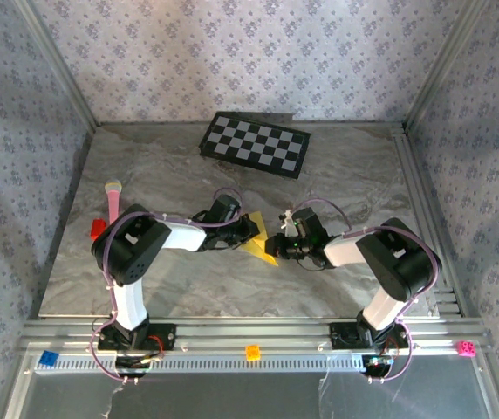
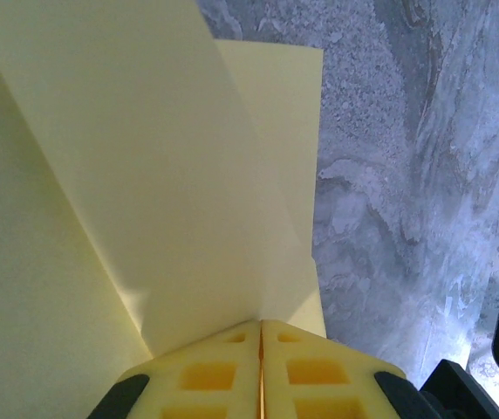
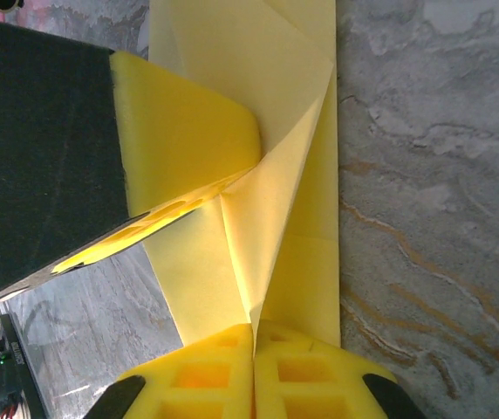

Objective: Fold a paper plane with a square sheet of paper (pick it up from the middle)
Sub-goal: Fourth fold the wing at the center of the table.

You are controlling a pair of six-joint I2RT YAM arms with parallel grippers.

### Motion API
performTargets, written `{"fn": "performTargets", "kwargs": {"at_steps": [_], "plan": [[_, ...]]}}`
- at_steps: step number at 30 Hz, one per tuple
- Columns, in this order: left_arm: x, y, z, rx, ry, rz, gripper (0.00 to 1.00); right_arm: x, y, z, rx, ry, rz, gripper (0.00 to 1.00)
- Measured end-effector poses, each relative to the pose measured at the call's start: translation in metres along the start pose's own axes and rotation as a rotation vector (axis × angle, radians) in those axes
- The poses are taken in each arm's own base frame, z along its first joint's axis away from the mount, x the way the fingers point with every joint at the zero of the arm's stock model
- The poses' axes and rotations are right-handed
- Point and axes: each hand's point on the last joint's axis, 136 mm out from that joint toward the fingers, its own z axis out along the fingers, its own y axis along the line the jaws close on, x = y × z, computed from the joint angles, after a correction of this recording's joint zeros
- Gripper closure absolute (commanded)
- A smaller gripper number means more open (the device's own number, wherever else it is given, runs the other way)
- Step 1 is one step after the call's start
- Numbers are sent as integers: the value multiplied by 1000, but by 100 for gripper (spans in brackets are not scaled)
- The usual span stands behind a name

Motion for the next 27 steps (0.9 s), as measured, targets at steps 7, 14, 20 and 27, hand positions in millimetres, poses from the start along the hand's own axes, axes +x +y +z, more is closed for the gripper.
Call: {"fn": "performTargets", "kwargs": {"at_steps": [7, 14, 20, 27], "plan": [[-1, 2, 0, -4, 0, -4, 91, 1, 2, -1, -3, 17, 8, 85], [-5, 3, -1, -6, -7, -10, 91, 6, -2, -9, 31, 45, 27, 84], [-5, 3, -1, -6, -8, -11, 91, 11, -5, -13, 32, 72, 26, 85], [-5, 4, -1, -6, -8, -12, 91, 14, -6, -12, 17, 100, 23, 87]]}}
